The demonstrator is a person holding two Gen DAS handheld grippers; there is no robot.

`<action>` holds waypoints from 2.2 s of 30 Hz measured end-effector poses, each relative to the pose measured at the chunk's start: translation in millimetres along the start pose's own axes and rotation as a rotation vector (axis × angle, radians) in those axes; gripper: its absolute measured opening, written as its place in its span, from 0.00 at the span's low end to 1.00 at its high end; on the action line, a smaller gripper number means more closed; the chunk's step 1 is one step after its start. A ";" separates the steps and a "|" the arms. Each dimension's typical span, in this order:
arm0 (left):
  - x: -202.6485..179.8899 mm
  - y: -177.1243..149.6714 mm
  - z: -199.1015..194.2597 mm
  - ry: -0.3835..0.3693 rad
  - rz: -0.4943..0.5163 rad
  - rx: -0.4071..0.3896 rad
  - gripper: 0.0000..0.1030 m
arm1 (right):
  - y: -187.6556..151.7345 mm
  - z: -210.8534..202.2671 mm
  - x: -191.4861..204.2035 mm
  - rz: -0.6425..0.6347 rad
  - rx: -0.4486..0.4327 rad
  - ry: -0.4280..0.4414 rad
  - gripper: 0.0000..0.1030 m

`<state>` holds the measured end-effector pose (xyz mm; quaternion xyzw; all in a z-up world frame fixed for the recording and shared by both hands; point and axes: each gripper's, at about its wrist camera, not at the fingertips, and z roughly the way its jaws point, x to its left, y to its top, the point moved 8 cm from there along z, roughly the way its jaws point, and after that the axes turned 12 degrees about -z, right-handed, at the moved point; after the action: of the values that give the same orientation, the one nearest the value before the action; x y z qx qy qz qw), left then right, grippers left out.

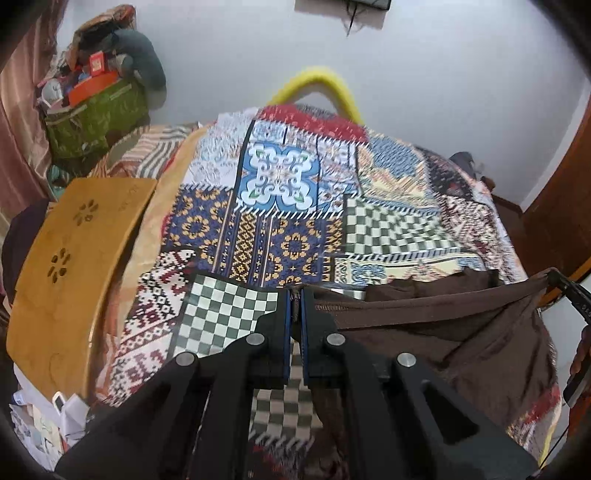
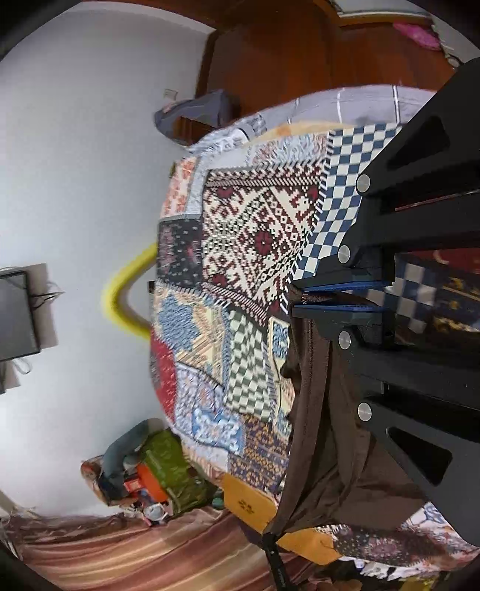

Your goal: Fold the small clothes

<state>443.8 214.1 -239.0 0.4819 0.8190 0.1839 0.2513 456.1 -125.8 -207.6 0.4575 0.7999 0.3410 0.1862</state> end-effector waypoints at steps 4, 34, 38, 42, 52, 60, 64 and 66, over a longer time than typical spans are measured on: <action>2.6 1.6 27.7 0.012 -0.019 0.032 0.04 | -2.4 23.5 -9.8 0.036 0.042 0.019 0.07; -10.1 -159.6 9.2 -0.080 0.016 0.183 0.30 | -126.7 -18.5 59.6 0.225 0.095 0.230 0.16; -15.7 -161.8 -8.3 -0.115 0.055 0.187 0.14 | -123.6 -30.9 67.8 0.188 0.076 0.220 0.09; -19.1 -171.9 -30.4 -0.160 0.089 0.203 0.14 | -128.6 -52.5 74.1 0.148 0.060 0.214 0.09; 1.3 -222.5 -71.7 -0.198 0.126 0.240 0.26 | -184.9 -90.3 96.4 0.047 0.130 0.148 0.11; 32.7 -206.6 -89.1 -0.097 0.139 0.123 0.45 | -192.8 -105.6 79.5 0.034 0.150 0.061 0.34; 39.3 -179.0 -81.8 -0.096 0.092 0.105 0.45 | -174.8 -110.5 60.5 0.095 0.095 0.057 0.40; 37.6 -164.8 -71.0 -0.104 0.073 0.109 0.45 | -161.7 -104.8 52.3 0.120 0.073 0.063 0.40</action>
<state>271.7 165.9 -280.2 0.5334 0.7955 0.1229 0.2601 267.7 -176.7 -249.4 0.5001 0.7885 0.3362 0.1234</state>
